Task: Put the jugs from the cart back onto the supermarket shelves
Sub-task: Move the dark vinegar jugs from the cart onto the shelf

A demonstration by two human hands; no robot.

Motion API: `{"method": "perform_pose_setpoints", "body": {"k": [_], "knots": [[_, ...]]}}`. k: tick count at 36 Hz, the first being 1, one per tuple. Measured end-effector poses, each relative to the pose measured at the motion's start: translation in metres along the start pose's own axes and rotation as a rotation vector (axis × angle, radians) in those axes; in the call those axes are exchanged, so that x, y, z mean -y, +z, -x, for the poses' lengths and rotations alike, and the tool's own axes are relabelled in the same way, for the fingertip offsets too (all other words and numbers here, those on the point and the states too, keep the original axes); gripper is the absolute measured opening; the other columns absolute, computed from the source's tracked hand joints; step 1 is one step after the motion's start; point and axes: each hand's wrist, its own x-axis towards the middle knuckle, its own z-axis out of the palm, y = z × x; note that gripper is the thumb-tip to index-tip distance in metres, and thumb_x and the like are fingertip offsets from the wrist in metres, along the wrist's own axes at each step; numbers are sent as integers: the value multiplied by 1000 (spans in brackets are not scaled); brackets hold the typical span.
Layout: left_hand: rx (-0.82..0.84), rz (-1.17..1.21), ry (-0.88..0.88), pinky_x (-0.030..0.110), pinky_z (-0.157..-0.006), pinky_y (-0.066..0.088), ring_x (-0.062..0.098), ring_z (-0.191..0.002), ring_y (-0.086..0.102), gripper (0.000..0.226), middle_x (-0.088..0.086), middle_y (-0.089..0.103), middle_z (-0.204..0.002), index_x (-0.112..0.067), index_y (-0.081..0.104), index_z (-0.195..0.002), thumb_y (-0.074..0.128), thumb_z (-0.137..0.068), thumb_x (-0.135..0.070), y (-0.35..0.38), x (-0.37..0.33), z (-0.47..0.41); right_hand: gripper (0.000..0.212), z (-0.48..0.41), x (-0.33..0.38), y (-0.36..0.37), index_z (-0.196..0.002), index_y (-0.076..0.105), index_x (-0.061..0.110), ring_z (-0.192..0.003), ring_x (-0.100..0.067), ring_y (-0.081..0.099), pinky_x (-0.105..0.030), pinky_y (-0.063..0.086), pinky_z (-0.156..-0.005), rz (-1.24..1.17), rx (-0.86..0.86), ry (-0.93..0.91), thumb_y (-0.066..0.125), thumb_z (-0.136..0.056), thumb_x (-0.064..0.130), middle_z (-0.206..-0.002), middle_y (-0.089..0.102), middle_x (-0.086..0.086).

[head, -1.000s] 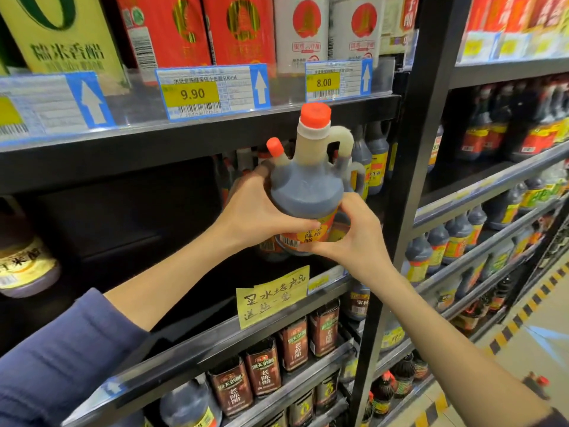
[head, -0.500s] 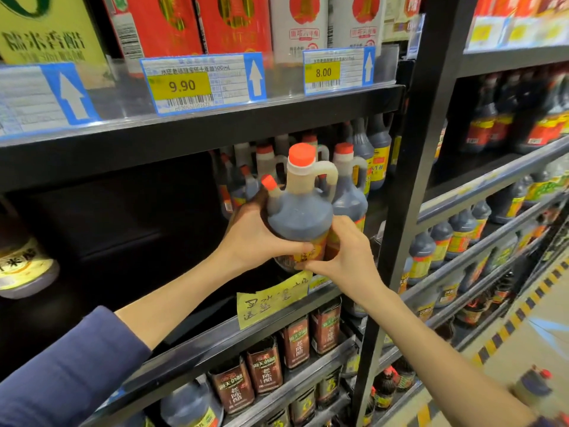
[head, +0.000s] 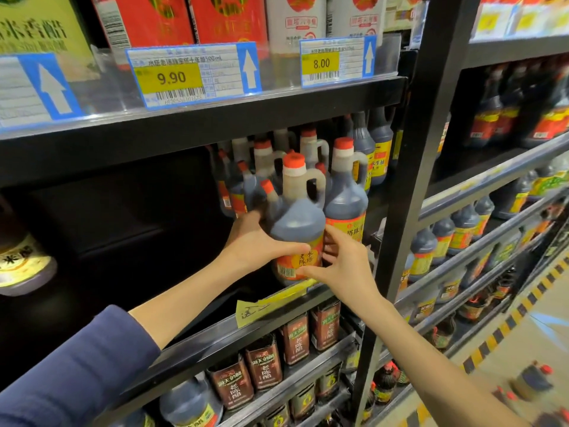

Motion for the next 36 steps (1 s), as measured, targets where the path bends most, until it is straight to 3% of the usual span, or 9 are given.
{"method": "perform_pose_setpoints", "body": {"k": [5, 9, 11, 13, 17, 21, 26, 33, 36], "knots": [[-52, -71, 26, 1, -64, 42, -14, -82, 52, 58, -30, 55, -90, -38, 53, -102, 89, -57, -42, 1, -3, 3, 75, 1, -1, 1, -128, 53, 10, -108, -12, 58, -18, 51, -89, -31, -15, 46, 88, -61, 17, -118, 62, -1], [-106, -141, 41, 23, -91, 39, 9, -121, 46, 93, -9, 48, -132, -26, 42, -134, 84, -56, -54, 5, 8, 4, 73, 2, -4, 3, -129, 52, 9, -111, -11, 57, -12, 49, -86, -31, -1, 58, 86, -65, 17, -122, 60, -3], [-104, -132, 40, 22, -94, 34, 6, -126, 37, 100, -8, 39, -139, -25, 33, -140, 84, -59, -51, 7, 8, 7, 74, 3, -4, 2, -130, 51, 9, -111, -11, 57, -14, 50, -87, -22, 8, 59, 86, -65, 19, -123, 60, -3], [-90, -102, 51, 21, -95, 32, 0, -121, 32, 104, -13, 35, -136, -27, 27, -143, 86, -59, -46, 9, 7, 11, 77, 4, -4, 0, -132, 51, 8, -111, -13, 58, -22, 52, -92, -10, 14, 55, 86, -65, 20, -123, 61, -4], [-69, -73, 22, 18, -92, 36, -2, -115, 38, 102, -21, 33, -126, -31, 26, -137, 87, -57, -46, 9, 17, 18, 76, 5, -4, -5, -130, 54, 5, -111, -14, 57, -21, 47, -95, 58, 11, 58, 86, -64, 25, -122, 62, -5], [11, -82, -22, 3, -73, 36, -13, -93, 48, 81, -33, 41, -104, -35, 32, -117, 85, -57, -48, 6, 32, 23, 70, 7, -4, -8, -130, 55, 4, -116, -19, 58, -26, 45, -99, 125, 12, 91, 83, -69, 23, -126, 62, -10], [144, -90, -101, 16, -80, 48, 5, -97, 58, 51, -25, 52, -97, -32, 48, -106, 83, -69, -31, 14, 51, 22, 52, 6, -1, -11, -121, 62, 2, -109, -18, 60, -23, 43, -91, 177, 20, 86, 79, -74, 18, -116, 67, -11], [151, -79, -85, 18, -86, 47, -11, -83, 53, 38, -26, 54, -89, -30, 53, -98, 80, -73, -24, 18, 53, 20, 44, 1, -1, -13, -111, 71, 6, -96, -16, 65, -37, 52, -91, 256, 94, 55, 79, -74, 28, -100, 73, -7], [171, -73, -90, 29, -91, 50, -8, -84, 55, 34, -23, 56, -88, -30, 54, -93, 80, -73, -21, 17, 52, 18, 47, 1, 0, -14, -115, 68, 4, -100, -18, 65, -31, 50, -94, 277, 103, 51, 79, -75, 26, -106, 72, -10]]}}
